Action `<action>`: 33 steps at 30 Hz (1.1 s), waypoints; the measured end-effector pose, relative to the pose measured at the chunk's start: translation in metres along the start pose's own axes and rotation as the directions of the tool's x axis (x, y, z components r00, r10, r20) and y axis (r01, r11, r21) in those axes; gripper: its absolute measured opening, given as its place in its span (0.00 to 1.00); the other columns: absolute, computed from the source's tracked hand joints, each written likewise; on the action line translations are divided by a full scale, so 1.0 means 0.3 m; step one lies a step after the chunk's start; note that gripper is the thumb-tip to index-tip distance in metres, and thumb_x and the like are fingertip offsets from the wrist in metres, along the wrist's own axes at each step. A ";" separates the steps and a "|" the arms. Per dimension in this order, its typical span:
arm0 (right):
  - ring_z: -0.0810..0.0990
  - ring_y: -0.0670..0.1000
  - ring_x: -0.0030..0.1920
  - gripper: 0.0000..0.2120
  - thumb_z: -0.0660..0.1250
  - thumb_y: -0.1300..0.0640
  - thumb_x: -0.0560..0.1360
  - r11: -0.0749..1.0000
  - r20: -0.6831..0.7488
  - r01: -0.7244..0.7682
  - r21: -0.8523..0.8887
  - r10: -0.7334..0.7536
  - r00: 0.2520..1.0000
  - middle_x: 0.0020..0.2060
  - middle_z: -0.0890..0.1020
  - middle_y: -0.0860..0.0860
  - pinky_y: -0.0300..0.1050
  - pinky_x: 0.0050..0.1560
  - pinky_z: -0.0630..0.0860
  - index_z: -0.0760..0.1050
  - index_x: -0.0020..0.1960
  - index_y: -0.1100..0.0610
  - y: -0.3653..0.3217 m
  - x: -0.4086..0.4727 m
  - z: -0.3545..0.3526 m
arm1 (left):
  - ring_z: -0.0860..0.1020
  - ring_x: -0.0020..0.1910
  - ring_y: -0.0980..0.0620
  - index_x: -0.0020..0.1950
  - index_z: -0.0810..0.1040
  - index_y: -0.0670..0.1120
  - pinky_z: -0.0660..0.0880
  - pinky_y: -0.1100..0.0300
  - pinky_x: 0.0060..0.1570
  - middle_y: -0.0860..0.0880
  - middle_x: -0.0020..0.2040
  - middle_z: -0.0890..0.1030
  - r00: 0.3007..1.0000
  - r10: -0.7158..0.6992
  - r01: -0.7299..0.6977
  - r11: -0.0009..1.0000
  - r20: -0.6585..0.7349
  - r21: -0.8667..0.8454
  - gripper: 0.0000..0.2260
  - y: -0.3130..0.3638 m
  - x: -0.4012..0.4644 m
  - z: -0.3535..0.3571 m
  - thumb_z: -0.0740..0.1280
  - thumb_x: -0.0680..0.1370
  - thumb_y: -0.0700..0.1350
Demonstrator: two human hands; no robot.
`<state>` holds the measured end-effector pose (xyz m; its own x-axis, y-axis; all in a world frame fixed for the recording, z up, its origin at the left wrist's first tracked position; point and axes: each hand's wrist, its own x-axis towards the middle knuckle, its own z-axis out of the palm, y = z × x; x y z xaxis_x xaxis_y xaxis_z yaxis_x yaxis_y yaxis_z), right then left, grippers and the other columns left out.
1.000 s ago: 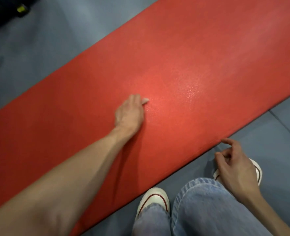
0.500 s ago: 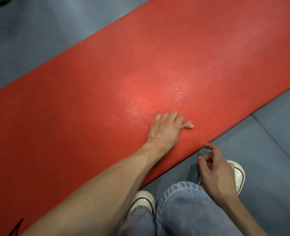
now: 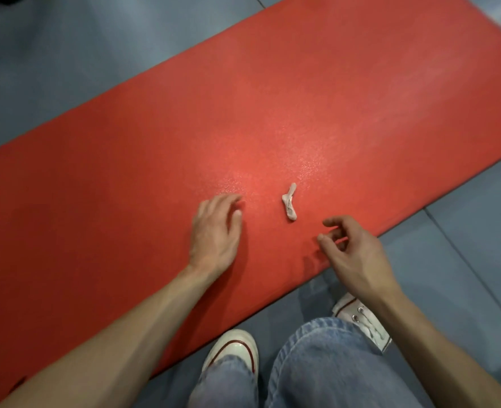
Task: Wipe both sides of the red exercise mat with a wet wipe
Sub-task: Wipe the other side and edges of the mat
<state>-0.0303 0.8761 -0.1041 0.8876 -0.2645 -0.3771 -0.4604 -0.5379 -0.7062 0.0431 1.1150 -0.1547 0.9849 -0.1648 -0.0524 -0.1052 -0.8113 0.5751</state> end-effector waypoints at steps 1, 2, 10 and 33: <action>0.82 0.44 0.41 0.11 0.68 0.52 0.79 1.000 0.008 0.004 -0.018 -0.004 1.000 0.42 0.82 0.44 0.47 0.48 0.78 0.76 0.60 0.50 -0.001 0.003 -0.009 | 0.70 0.70 0.45 0.73 0.75 0.50 0.65 0.49 0.70 0.50 0.72 0.75 0.998 -0.044 0.048 0.995 -0.046 0.085 0.20 -0.057 -0.022 -0.034 0.59 0.82 0.51; 0.82 0.45 0.41 0.11 0.68 0.52 0.79 0.999 0.016 0.012 -0.043 -0.012 1.000 0.42 0.82 0.44 0.48 0.48 0.78 0.76 0.61 0.50 -0.005 0.004 -0.017 | 0.66 0.74 0.44 0.75 0.72 0.50 0.63 0.47 0.73 0.49 0.76 0.70 0.991 -0.108 0.119 0.981 -0.079 0.151 0.22 -0.116 -0.045 -0.071 0.59 0.81 0.52; 0.81 0.49 0.41 0.10 0.69 0.52 0.78 0.918 0.137 0.177 -0.354 -0.136 0.981 0.41 0.82 0.44 0.45 0.45 0.72 0.78 0.58 0.52 -0.084 0.095 -0.134 | 0.48 0.83 0.47 0.84 0.55 0.51 0.46 0.44 0.81 0.47 0.85 0.51 0.962 -0.269 0.266 0.878 -0.049 0.398 0.34 -0.464 -0.185 -0.216 0.46 0.81 0.65; 0.82 0.65 0.34 0.16 0.58 0.44 0.83 0.670 -0.118 0.122 -0.732 -0.301 0.946 0.35 0.81 0.62 0.53 0.32 0.75 0.68 0.45 0.56 -0.048 0.372 -0.002 | 0.53 0.83 0.45 0.83 0.59 0.51 0.50 0.43 0.80 0.47 0.84 0.55 0.967 -0.228 0.255 0.877 -0.114 0.408 0.31 -0.514 -0.183 -0.191 0.54 0.80 0.59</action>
<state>0.0753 0.8538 -0.1355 0.9803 -0.1831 -0.0735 -0.1888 -0.9787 -0.0806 0.0132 1.2812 -0.1937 0.9921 0.0894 -0.0885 0.1025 -0.9822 0.1573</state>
